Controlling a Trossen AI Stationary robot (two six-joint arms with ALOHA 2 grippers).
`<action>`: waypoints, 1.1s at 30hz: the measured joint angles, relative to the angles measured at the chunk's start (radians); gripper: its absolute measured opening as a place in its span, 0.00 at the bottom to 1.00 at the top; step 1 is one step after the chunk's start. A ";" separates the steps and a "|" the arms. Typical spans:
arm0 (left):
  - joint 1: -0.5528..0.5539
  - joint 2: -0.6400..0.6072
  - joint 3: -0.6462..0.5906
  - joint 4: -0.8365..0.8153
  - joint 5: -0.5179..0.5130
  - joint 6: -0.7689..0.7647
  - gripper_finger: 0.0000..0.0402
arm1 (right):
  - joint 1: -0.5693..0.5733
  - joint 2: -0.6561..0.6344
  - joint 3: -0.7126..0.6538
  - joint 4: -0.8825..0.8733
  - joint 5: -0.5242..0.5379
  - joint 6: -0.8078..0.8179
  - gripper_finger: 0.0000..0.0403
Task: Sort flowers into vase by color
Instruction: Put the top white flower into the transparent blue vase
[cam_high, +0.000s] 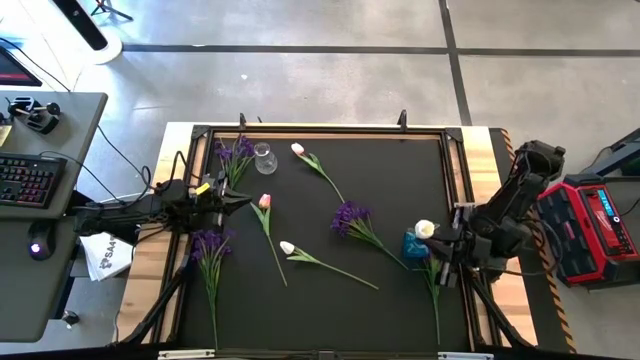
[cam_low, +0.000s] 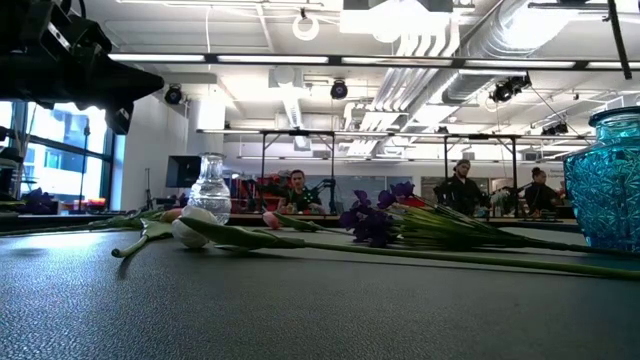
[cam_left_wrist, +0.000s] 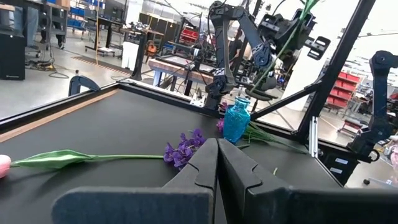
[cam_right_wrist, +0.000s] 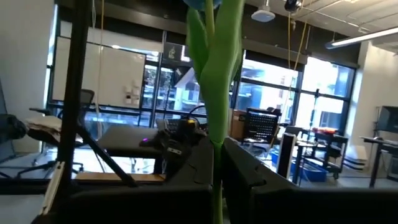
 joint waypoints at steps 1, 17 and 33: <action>0.000 0.000 0.000 0.000 0.000 0.000 0.00 | -0.005 -0.002 -0.013 0.001 -0.005 0.020 0.00; 0.000 0.000 0.000 0.001 0.000 0.000 0.00 | -0.030 -0.001 -0.054 0.000 0.055 0.073 0.00; 0.000 0.000 0.000 0.001 0.000 0.000 0.00 | -0.071 0.074 -0.054 -0.001 0.164 0.115 0.00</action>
